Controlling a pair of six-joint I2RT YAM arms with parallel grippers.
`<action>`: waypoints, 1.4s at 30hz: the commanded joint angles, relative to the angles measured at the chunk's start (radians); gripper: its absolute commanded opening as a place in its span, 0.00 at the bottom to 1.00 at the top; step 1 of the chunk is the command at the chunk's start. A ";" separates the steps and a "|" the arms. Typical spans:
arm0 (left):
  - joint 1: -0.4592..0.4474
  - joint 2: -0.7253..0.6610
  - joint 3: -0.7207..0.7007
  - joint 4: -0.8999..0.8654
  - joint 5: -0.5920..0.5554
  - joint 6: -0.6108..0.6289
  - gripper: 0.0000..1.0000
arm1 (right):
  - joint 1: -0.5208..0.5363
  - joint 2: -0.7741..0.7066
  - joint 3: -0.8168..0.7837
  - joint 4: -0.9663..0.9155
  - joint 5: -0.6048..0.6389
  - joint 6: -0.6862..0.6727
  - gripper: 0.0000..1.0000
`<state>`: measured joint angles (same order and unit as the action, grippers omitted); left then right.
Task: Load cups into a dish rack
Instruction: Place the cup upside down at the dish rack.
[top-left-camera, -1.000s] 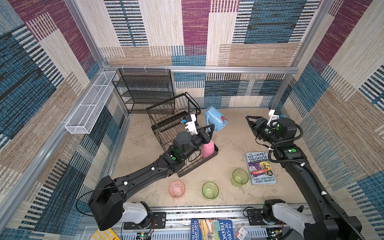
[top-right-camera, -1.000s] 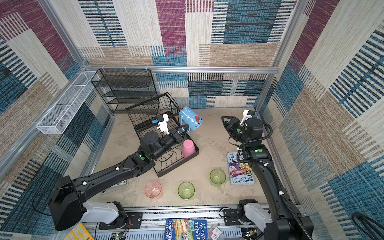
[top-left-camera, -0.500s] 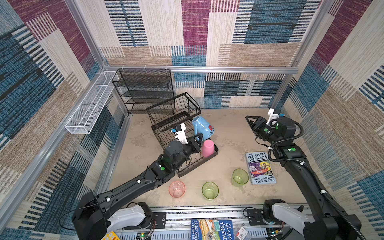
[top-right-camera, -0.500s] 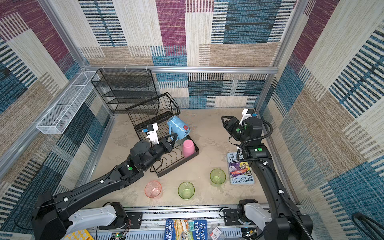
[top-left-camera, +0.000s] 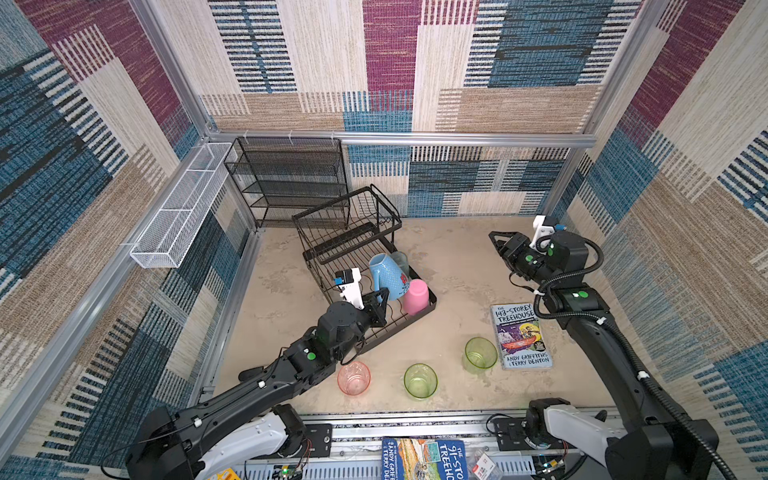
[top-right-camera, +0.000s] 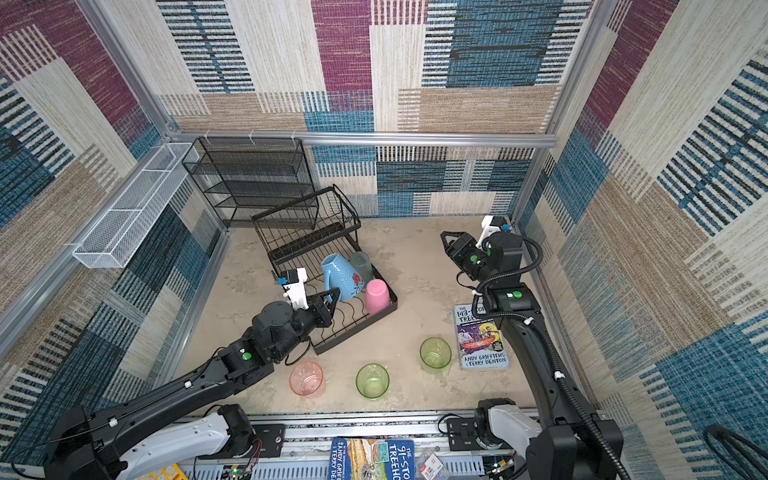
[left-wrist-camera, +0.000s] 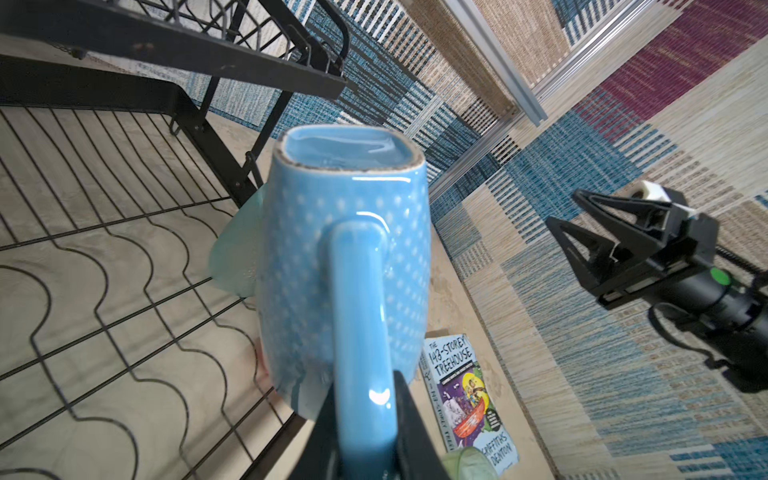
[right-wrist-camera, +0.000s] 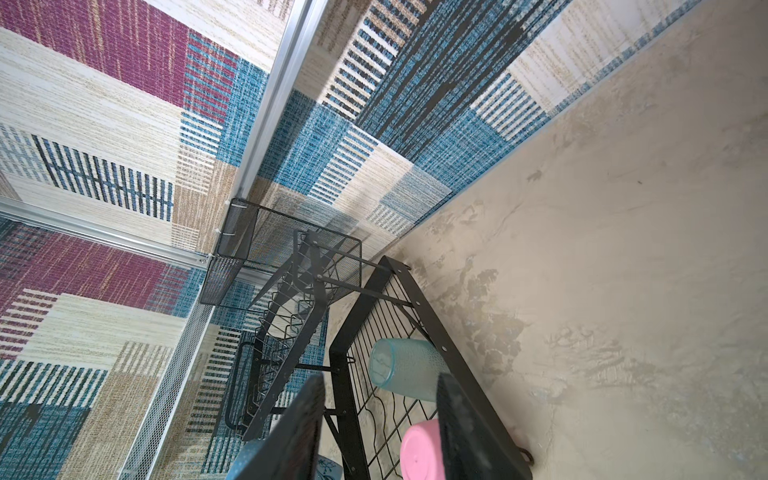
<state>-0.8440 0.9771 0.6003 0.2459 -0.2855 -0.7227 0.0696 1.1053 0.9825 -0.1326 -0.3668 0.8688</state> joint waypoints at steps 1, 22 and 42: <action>-0.006 -0.012 -0.037 0.061 -0.074 0.072 0.02 | 0.001 0.008 0.005 0.011 -0.014 -0.016 0.47; -0.044 0.180 -0.173 0.423 -0.317 0.331 0.01 | 0.001 0.019 -0.039 0.073 -0.006 -0.075 0.46; 0.060 0.536 -0.073 0.699 -0.351 0.410 0.01 | 0.001 0.062 -0.083 0.125 -0.021 -0.155 0.47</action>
<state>-0.8013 1.4902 0.5007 0.8310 -0.6468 -0.3382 0.0696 1.1591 0.9028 -0.0566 -0.3679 0.7345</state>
